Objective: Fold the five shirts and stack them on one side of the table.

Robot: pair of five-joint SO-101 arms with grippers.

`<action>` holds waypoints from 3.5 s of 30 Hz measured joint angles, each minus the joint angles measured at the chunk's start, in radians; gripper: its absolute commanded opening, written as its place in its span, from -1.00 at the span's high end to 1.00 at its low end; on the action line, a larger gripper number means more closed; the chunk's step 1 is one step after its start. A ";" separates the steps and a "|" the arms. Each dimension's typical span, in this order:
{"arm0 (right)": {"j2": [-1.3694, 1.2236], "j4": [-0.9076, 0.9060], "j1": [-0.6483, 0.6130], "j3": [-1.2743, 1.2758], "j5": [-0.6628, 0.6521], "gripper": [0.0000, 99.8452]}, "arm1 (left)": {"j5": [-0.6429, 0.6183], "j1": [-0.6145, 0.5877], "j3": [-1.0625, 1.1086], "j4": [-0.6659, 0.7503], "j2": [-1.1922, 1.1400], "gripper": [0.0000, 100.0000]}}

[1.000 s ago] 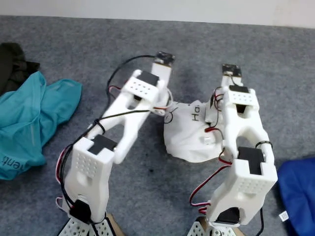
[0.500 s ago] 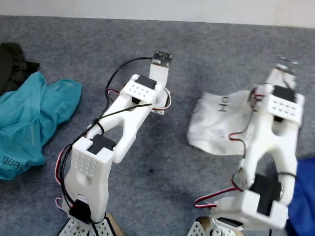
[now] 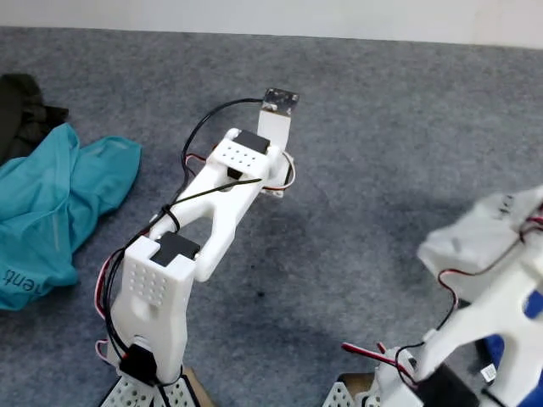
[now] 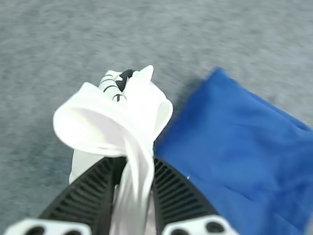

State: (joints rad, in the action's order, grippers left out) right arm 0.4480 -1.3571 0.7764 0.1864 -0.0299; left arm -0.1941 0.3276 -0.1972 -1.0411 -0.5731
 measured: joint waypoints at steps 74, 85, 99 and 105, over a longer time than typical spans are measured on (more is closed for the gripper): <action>0.040 0.158 0.184 0.384 -0.213 0.99 | 0.003 -0.195 -0.126 -0.336 0.193 0.98; 0.040 0.152 -0.379 0.324 0.074 0.99 | -0.003 -0.578 -0.195 -0.717 0.549 0.98; 0.040 0.301 -1.002 0.479 0.092 0.99 | 0.037 -0.947 0.293 -0.638 0.787 0.97; 0.040 0.545 -1.115 0.753 0.092 0.76 | 0.167 -1.082 0.460 -0.431 0.804 0.78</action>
State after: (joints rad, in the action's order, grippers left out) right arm 0.4879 -0.8124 -0.3391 0.9398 0.0621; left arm -0.0269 -0.7541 0.2631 -1.4722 0.2309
